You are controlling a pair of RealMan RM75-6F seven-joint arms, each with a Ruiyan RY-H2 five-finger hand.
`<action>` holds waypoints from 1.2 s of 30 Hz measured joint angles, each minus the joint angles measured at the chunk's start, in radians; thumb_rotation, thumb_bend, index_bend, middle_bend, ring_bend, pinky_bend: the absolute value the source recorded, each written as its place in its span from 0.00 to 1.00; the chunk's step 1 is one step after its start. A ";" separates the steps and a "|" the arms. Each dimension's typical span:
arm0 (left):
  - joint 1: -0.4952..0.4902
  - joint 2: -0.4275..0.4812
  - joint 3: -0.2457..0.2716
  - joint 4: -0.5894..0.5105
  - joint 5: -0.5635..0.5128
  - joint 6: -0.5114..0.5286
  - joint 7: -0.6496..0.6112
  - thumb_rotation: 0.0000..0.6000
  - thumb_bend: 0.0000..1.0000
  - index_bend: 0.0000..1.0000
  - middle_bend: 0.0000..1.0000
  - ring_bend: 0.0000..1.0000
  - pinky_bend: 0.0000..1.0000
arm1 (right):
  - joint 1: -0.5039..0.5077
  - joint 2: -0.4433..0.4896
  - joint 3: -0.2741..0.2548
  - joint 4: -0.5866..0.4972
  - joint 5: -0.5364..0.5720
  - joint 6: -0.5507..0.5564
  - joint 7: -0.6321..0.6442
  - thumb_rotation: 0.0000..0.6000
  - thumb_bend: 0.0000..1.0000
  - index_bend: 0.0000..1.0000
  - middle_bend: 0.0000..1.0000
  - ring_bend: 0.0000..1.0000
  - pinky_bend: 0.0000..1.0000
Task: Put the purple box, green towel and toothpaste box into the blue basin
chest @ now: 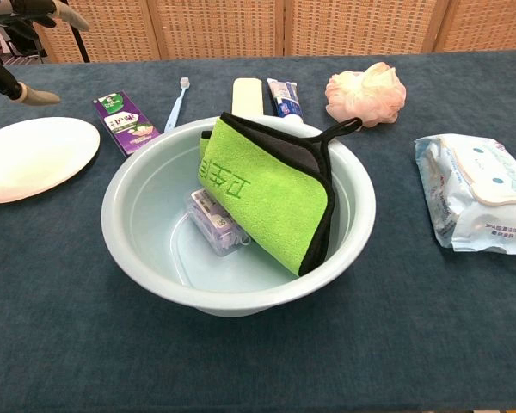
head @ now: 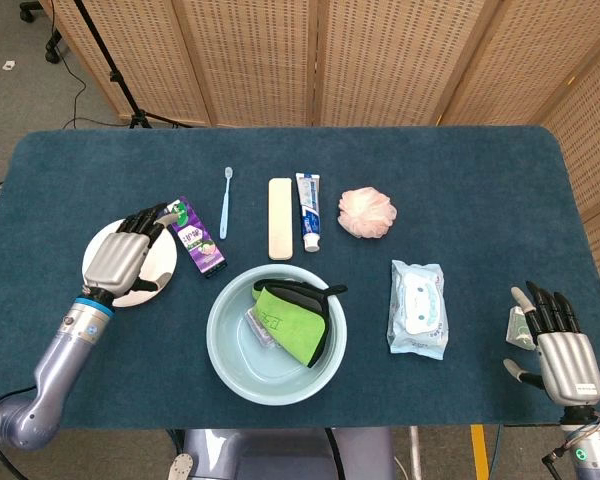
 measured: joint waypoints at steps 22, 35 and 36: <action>-0.215 -0.023 0.040 0.151 -0.329 -0.185 0.308 1.00 0.30 0.00 0.00 0.00 0.11 | 0.011 -0.007 0.010 0.019 0.040 -0.035 0.019 1.00 0.09 0.00 0.00 0.00 0.00; -0.336 -0.205 0.073 0.415 -0.488 -0.270 0.381 1.00 0.32 0.00 0.00 0.00 0.11 | 0.021 -0.010 0.016 0.041 0.066 -0.063 0.054 1.00 0.09 0.00 0.00 0.00 0.00; -0.343 -0.219 0.075 0.431 -0.496 -0.275 0.384 1.00 0.32 0.00 0.00 0.00 0.11 | 0.021 -0.010 0.016 0.044 0.067 -0.064 0.057 1.00 0.09 0.00 0.00 0.00 0.00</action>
